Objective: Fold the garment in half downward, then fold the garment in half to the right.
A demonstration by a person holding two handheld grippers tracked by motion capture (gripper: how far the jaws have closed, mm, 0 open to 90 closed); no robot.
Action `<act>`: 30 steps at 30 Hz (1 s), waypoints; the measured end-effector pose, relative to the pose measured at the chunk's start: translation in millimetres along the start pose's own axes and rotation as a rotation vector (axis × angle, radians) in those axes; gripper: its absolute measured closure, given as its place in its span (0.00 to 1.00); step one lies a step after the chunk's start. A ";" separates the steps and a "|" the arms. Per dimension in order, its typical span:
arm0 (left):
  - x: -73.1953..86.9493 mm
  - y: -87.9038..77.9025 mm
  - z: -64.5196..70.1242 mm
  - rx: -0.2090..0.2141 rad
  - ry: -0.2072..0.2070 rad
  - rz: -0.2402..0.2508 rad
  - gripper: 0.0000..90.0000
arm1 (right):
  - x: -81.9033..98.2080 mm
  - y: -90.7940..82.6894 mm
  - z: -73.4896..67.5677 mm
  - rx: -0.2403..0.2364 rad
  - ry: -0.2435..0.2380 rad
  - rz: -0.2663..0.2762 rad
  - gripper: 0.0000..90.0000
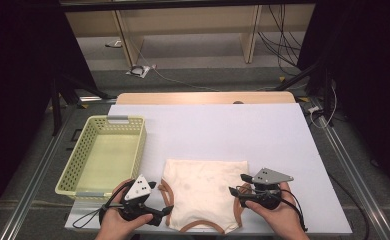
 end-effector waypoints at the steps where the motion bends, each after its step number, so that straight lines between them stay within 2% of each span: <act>1: -0.3 -0.2 0.0 -0.002 0.000 0.003 0.06 | -0.1 -0.4 -0.1 0.000 0.001 0.001 0.42; 7: -0.5 -0.4 0.6 -0.002 0.010 0.001 0.08 | 1.2 -4.1 0.4 0.005 0.004 0.008 0.42; 12: -1.5 -3.0 2.9 -0.004 -0.004 0.003 0.14 | 0.0 -5.4 0.4 0.015 -0.006 0.016 0.40; 18: 0.2 -4.6 10.3 -0.014 0.003 -0.026 0.17 | -8.4 3.2 -1.4 -0.003 -0.033 0.016 0.40; 23: 8.7 -5.5 11.5 -0.033 -0.015 -0.054 0.18 | -28.7 19.1 -5.9 -0.037 -0.064 0.011 0.40; 26: 12.1 -8.1 10.7 -0.032 -0.029 -0.054 0.19 | -43.2 33.4 -8.0 -0.054 -0.092 -0.003 0.41; 30: 14.8 -9.8 10.7 -0.028 -0.031 -0.055 0.19 | -58.2 53.3 -10.1 -0.072 -0.102 -0.020 0.41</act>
Point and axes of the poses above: each handheld gripper's, and its own axes: y roughly forward along the jaws, x roughly out of its underside, z roughly to its right, the point moved 4 cm from there along y, roughly forward along the jaws, and after that the axes turned 10 degrees about -y, right-handed, at the moved point
